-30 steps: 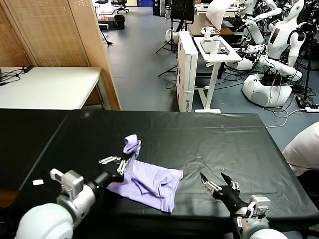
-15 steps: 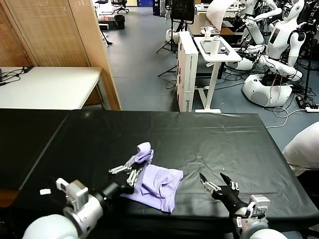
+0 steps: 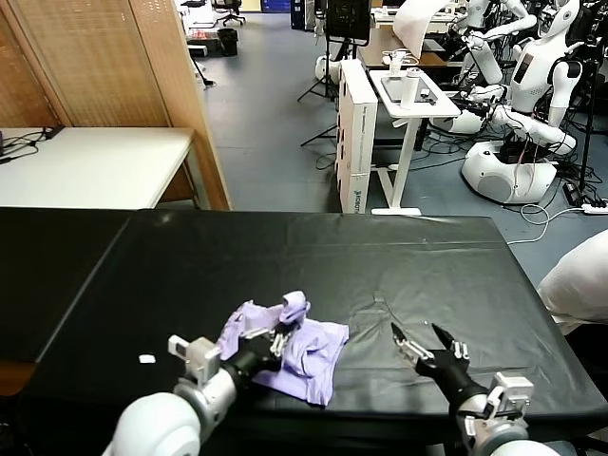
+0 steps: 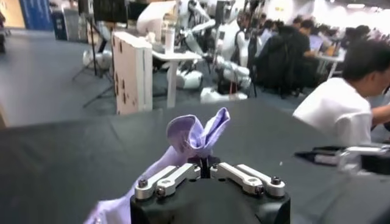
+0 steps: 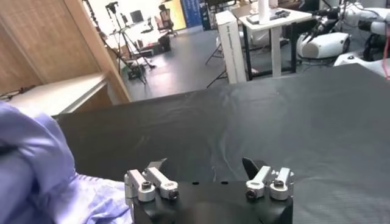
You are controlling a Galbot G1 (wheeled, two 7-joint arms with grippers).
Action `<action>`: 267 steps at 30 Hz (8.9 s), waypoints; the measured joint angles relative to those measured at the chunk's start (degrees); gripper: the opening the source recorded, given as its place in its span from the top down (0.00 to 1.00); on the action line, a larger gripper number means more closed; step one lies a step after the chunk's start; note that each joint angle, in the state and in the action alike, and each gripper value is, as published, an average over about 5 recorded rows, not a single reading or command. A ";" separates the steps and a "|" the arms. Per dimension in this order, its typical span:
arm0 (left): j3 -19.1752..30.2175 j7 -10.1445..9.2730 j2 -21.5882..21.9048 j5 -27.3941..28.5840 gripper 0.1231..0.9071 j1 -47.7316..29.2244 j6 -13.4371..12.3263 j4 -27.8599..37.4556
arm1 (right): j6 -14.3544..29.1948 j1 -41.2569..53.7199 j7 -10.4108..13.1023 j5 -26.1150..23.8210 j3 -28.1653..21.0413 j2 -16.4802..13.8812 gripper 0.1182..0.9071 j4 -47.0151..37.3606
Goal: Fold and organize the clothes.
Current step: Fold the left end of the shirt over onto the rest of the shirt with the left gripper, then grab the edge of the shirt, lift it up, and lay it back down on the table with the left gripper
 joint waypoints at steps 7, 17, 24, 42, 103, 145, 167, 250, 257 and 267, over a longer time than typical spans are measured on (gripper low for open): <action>4.06 -0.07 -0.78 2.99 0.92 -1.07 0.00 2.44 | 0.02 -0.27 0.03 -0.48 -0.10 1.38 0.00 0.07; 7.29 -0.11 -2.49 3.27 0.92 -3.45 0.00 3.60 | 0.05 -0.32 0.03 -0.87 -0.11 2.46 0.00 0.16; 9.27 0.09 -3.45 5.61 0.92 -5.03 0.00 5.59 | 0.05 -0.24 0.03 -1.11 -0.38 2.75 0.00 0.09; 11.10 4.25 -3.26 5.87 0.08 -2.62 0.00 5.93 | 0.10 0.39 -0.02 -0.97 -0.59 2.31 0.00 -0.26; -15.90 9.48 -5.19 -11.16 0.41 5.66 -2.96 14.57 | -0.08 3.56 0.29 2.39 -0.94 -0.18 0.00 -2.63; -28.47 9.92 6.36 38.16 0.89 7.82 -10.02 3.04 | 0.39 5.52 0.75 2.42 -1.28 -0.36 0.00 -5.00; -3.92 2.77 2.72 8.27 0.89 -1.28 0.06 8.54 | 0.17 6.25 1.33 2.38 -1.25 0.20 0.00 -5.97; -8.59 3.21 -6.83 28.07 0.00 -3.42 -17.01 19.49 | 14.97 18.42 -12.85 -24.44 -16.13 -3.15 0.00 -22.66; -8.66 2.90 -7.60 27.48 0.00 -4.35 -17.24 21.37 | 14.03 20.89 -12.84 -28.66 -19.48 -3.39 0.00 -26.34; -8.58 3.27 -7.98 25.48 0.00 -4.55 -15.88 19.83 | 12.00 20.82 -11.94 -30.59 -19.44 -3.23 0.00 -27.26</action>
